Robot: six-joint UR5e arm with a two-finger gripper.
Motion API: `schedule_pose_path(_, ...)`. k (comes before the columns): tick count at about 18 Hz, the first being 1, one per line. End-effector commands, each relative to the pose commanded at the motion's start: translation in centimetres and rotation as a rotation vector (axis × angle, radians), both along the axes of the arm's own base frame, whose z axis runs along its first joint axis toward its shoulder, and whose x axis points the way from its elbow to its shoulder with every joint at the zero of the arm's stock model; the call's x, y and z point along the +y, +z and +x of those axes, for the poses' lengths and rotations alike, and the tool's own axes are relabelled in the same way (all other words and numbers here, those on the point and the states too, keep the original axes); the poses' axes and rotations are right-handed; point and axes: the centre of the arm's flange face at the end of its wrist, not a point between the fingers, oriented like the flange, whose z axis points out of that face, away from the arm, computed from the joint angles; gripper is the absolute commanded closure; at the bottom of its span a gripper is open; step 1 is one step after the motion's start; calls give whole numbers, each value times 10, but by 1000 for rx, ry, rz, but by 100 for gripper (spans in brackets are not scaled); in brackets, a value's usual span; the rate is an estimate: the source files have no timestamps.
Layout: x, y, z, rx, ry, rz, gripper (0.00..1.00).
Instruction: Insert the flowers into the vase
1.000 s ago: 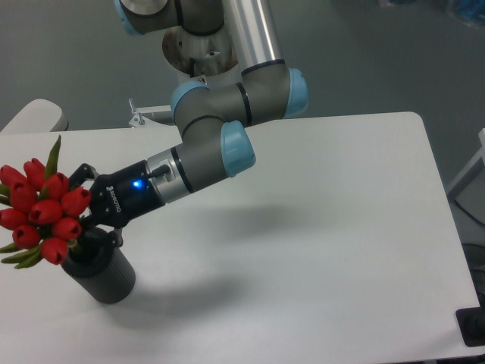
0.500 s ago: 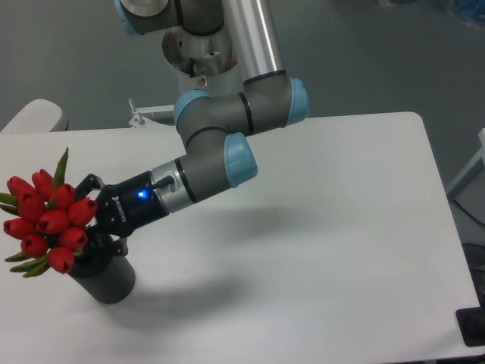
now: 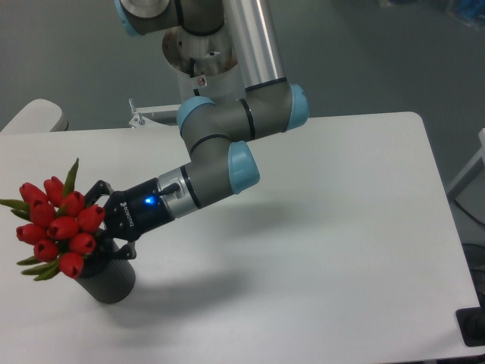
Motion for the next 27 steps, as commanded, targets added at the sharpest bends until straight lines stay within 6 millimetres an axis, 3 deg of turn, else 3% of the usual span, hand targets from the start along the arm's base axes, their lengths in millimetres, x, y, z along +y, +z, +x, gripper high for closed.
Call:
schedule_pose_path(2,-1,-2,1,-3,0,-3,39)
schedule_pose_path(3,-2,-4,2,-7,0,-6,38)
schedule_pose_path(6,-2,-7,2,-10,-1,-8,23)
schedule_pose_path(8,-2,-10,2,1,-4,0,4)
schedule_pose_path(19,-5,-12,0,58,-14,52,0)
schedule_pose_path(27,-24,-12,-29,123,34,66,0)
